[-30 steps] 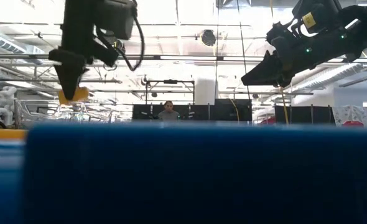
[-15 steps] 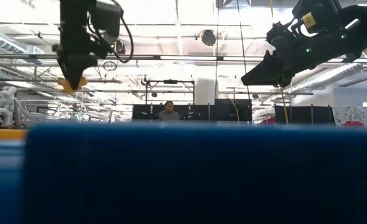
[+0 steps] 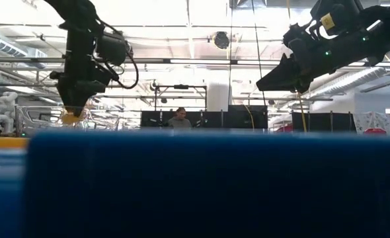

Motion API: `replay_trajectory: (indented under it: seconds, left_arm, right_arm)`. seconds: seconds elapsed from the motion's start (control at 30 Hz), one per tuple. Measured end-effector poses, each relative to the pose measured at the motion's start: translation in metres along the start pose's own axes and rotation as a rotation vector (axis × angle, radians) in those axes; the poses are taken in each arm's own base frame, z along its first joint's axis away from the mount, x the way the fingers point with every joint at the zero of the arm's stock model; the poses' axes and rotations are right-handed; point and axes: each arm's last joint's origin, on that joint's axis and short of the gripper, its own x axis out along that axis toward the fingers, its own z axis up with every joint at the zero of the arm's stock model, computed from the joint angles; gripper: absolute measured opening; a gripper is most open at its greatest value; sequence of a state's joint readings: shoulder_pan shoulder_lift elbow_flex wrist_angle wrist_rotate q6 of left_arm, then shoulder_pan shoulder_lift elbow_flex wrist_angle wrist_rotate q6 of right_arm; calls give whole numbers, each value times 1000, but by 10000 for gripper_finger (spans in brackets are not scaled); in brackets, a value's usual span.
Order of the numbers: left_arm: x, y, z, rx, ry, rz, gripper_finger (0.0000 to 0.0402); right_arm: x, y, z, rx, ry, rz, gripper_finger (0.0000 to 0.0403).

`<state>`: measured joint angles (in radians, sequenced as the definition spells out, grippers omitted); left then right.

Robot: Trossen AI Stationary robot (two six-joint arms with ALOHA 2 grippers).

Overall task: Sort blocks by size
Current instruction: Put the yellow one stud game piece into the top left transparent bin, then put the red one stud game piece into the top left transparent bin

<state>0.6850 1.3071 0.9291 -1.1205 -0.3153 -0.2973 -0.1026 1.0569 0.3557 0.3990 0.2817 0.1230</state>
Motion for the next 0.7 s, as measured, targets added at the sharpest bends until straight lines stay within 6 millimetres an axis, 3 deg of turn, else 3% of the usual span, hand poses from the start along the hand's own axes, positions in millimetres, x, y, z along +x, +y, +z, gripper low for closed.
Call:
replay_trajectory:
  seconds: [0.2, 0.4, 0.7]
  left_arm:
    - [1, 2, 3, 27, -9, -33, 266]
    - [-4, 1, 2, 65, 11, -55, 270]
    - [-33, -9, -1, 161, 20, -61, 262]
  right_arm:
    - [0, 0, 0, -1, 1, 0, 148]
    - [0, 0, 0, -1, 1, 0, 148]
    - [0, 0, 0, -1, 0, 0, 148]
